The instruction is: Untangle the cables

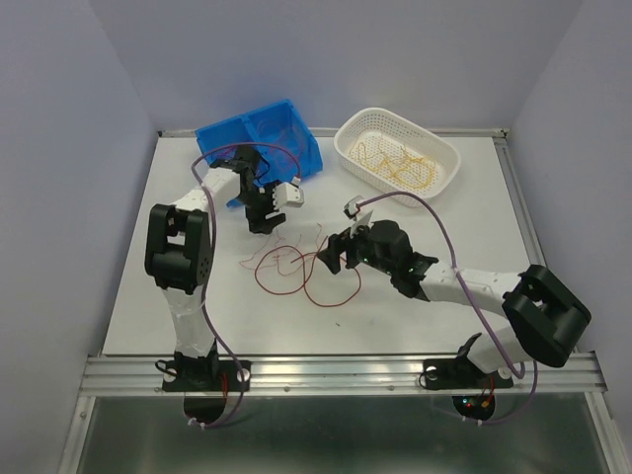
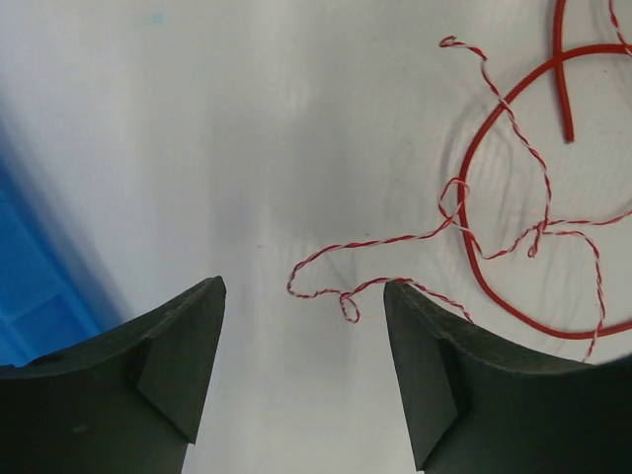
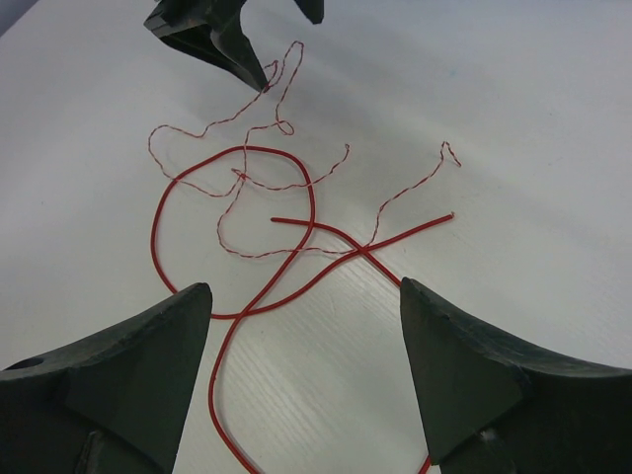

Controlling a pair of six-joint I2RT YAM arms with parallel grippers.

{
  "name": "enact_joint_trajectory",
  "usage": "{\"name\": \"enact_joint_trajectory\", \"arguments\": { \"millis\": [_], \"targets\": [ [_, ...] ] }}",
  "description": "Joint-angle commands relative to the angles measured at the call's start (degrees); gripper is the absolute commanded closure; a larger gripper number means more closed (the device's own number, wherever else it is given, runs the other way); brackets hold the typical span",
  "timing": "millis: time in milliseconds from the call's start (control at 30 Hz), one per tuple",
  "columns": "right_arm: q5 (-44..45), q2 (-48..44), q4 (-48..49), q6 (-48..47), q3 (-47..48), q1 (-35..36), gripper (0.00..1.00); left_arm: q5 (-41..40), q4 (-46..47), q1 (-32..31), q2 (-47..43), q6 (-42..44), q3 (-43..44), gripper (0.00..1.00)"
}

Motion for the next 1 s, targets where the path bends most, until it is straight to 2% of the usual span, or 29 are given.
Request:
{"name": "enact_joint_trajectory", "arguments": {
  "millis": [0,100,133,167,200,300,467,667,800,900,967],
  "targets": [
    [1.0,-1.1,1.0,0.1,-0.4,0.1,0.18,2.2,-8.0,-1.0,-0.4,4.9,2.1,0.30],
    [1.0,-1.1,1.0,0.1,-0.5,0.1,0.18,2.3,-8.9,-1.2,-0.1,5.1,2.5,0.47],
    [0.9,-1.1,0.9,0.1,-0.5,0.2,0.18,2.6,-9.1,-1.2,0.0,4.8,2.9,0.66],
    [1.0,-1.1,1.0,0.1,-0.5,0.2,0.18,3.3,-9.6,-1.2,0.2,4.3,3.7,0.79],
    [1.1,-1.1,1.0,0.1,-0.6,0.1,0.18,3.6,-8.4,-1.2,0.0,2.9,4.0,0.99],
    [1.8,-0.9,0.9,0.6,-0.5,0.2,0.18,4.0,-2.6,-1.0,-2.9,-4.0,3.8,1.00],
    [1.8,-0.4,0.9,0.8,-0.4,0.1,0.19,5.3,1.9,-1.1,-11.3,-11.7,2.7,1.00],
    [5.1,0.0,1.0,0.8,-0.1,0.2,0.19,6.3,1.6,-1.2,-21.3,-14.3,1.9,1.00],
    [7.9,-0.2,1.3,1.5,-0.1,0.2,0.19,0.5,6.9,-1.1,-29.2,-19.8,0.6,1.00],
    [10.1,-0.2,2.6,1.9,-0.2,0.1,0.19,-2.1,6.4,-1.1,-32.8,-19.5,1.1,1.00],
    [7.9,0.5,3.2,1.3,0.2,0.0,0.19,-1.7,5.2,-1.1,-34.1,-19.3,1.8,1.00]
  ]
}}
